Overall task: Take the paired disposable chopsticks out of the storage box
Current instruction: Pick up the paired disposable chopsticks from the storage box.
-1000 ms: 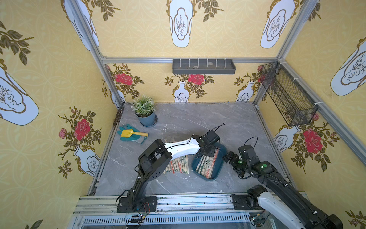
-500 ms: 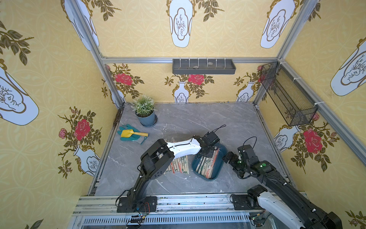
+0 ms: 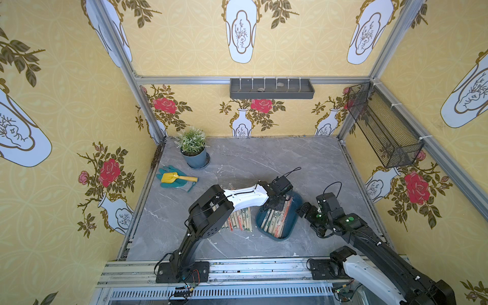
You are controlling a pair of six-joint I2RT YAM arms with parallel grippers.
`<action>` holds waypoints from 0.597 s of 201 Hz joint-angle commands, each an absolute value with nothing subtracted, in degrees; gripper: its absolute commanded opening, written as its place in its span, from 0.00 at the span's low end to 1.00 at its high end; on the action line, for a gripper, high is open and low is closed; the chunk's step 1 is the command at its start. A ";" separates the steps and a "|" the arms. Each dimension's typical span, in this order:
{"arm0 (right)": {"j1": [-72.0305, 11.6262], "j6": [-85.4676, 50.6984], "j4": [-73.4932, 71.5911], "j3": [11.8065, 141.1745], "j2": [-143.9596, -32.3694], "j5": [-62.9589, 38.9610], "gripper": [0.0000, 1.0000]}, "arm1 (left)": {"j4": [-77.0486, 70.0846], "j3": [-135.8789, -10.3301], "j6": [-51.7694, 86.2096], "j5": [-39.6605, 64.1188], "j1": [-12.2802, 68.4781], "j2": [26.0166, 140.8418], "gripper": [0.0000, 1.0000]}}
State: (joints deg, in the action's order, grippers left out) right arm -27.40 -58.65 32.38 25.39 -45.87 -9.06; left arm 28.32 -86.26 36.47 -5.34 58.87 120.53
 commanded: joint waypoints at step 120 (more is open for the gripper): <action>-27.42 -58.01 30.30 25.51 -46.78 -9.05 0.97 | 27.68 -85.43 36.67 -4.88 58.84 121.29 0.15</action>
State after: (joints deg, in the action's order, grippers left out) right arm -27.40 -58.46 32.03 25.41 -46.52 -9.13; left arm 27.44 -85.76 36.67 -4.89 58.87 120.86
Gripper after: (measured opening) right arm 0.975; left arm 0.155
